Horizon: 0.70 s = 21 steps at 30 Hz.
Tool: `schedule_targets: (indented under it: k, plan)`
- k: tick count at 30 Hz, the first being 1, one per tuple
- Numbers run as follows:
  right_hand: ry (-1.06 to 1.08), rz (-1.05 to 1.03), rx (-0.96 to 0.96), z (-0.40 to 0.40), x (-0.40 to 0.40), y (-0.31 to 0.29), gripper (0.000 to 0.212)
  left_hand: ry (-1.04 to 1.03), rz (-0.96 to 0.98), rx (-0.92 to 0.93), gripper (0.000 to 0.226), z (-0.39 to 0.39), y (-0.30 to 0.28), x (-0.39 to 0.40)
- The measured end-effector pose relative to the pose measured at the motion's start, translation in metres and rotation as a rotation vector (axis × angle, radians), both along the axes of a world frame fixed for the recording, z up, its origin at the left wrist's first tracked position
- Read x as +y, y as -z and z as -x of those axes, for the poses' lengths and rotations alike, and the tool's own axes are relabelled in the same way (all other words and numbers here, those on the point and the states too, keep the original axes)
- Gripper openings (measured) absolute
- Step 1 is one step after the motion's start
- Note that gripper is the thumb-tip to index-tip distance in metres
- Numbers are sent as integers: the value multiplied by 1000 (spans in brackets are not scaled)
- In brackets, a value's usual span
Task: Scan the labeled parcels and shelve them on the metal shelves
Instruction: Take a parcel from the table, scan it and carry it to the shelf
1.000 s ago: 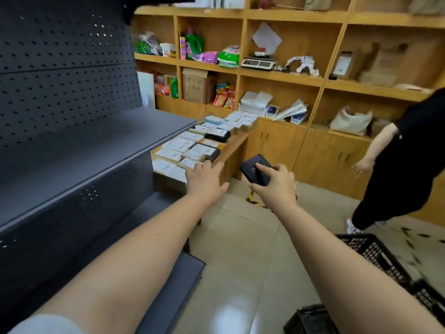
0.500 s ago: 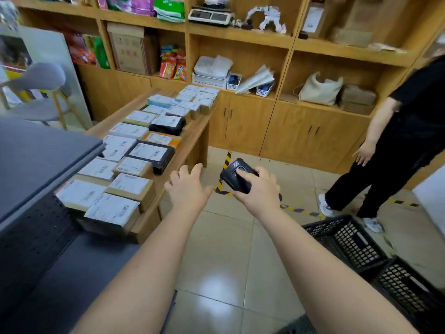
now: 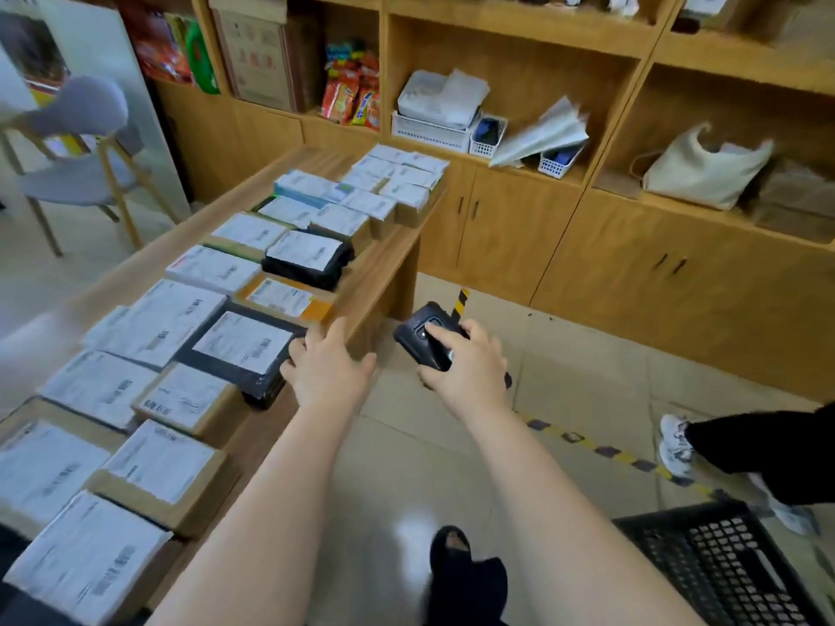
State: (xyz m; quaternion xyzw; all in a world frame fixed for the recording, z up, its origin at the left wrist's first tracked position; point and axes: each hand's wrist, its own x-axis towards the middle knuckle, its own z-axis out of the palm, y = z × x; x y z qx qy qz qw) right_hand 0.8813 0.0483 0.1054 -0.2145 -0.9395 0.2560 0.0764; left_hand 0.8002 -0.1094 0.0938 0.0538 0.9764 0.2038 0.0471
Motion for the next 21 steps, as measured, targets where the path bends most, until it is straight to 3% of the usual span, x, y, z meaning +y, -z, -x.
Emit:
schedule_targets:
  k: [8, 21]
  plan:
    - [-207, -14, 6, 189, 95, -15, 58, -253, 33, -49, 70, 155, -20, 78]
    - [-458, -29, -66, 472, 117, 8, 58, -498, -25, -240, 71, 400, 8, 98]
